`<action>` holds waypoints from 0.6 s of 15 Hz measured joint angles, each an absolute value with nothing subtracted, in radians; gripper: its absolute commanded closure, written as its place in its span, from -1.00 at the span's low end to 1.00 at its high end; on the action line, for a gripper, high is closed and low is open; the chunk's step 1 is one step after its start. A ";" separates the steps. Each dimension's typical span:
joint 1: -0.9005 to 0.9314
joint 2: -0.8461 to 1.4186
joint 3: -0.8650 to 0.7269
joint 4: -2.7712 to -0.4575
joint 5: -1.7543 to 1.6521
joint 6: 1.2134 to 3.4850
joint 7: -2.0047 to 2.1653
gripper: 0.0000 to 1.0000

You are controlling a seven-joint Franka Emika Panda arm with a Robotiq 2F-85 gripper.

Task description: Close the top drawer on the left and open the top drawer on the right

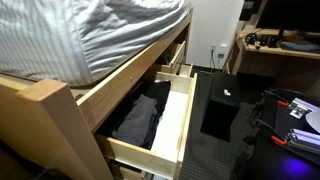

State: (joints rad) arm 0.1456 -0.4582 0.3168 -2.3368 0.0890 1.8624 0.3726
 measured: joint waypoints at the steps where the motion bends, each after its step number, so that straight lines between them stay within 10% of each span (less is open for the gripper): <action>1: 0.146 -0.458 0.317 -2.337 0.089 1.862 0.373 -1.00; 9: 0.200 -0.460 0.237 -2.336 0.134 1.855 0.137 -1.00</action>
